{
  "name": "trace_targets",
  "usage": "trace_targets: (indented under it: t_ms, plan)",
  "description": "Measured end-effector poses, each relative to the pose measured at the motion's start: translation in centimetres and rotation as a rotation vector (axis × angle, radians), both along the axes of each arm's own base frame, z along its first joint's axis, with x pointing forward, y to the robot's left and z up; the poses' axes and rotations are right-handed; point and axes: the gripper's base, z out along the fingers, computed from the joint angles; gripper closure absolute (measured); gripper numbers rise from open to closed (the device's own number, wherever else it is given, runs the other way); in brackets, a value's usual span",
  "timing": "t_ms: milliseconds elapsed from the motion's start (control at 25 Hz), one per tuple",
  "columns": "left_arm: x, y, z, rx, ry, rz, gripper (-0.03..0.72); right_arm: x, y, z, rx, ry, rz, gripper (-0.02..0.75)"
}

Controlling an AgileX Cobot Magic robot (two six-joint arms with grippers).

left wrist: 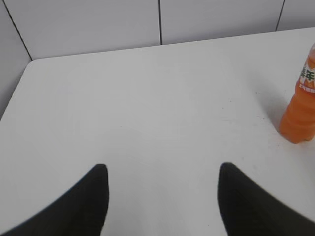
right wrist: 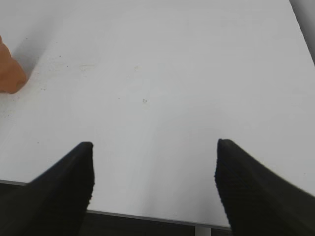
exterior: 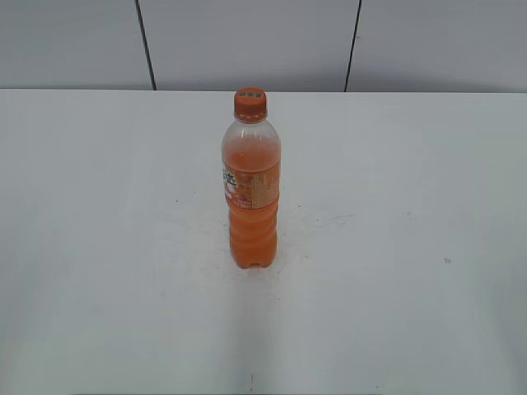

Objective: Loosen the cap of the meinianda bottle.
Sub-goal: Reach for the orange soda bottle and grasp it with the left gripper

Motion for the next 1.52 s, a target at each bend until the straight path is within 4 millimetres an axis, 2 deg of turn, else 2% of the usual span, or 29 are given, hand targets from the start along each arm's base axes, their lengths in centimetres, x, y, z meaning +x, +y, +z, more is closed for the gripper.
trace_targets:
  t_ms: [920, 1000, 1160, 1320, 1520]
  plan:
    - [0.0, 0.0, 0.0, 0.0, -0.005, 0.0, 0.253, 0.0, 0.0, 0.0, 0.0, 0.0, 0.0, 0.164]
    - [0.0, 0.0, 0.6, -0.002, -0.047, 0.002, 0.253, 0.0, 0.0, 0.0, 0.0, 0.0, 0.0, 0.164]
    - [0.4, 0.3, 2.5, 0.013, -0.258, 0.03, 0.253, 0.0, 0.0, 0.0, 0.0, 0.0, 0.0, 0.164]
    - [1.9, 0.7, 3.5, 0.057, -0.368, 0.062, 0.253, 0.0, 0.0, 0.0, 0.0, 0.0, 0.0, 0.164]
    - [6.3, 0.8, 2.4, 0.09, -0.371, 0.067, 0.253, 0.0, 0.0, 0.0, 0.0, 0.0, 0.0, 0.164]
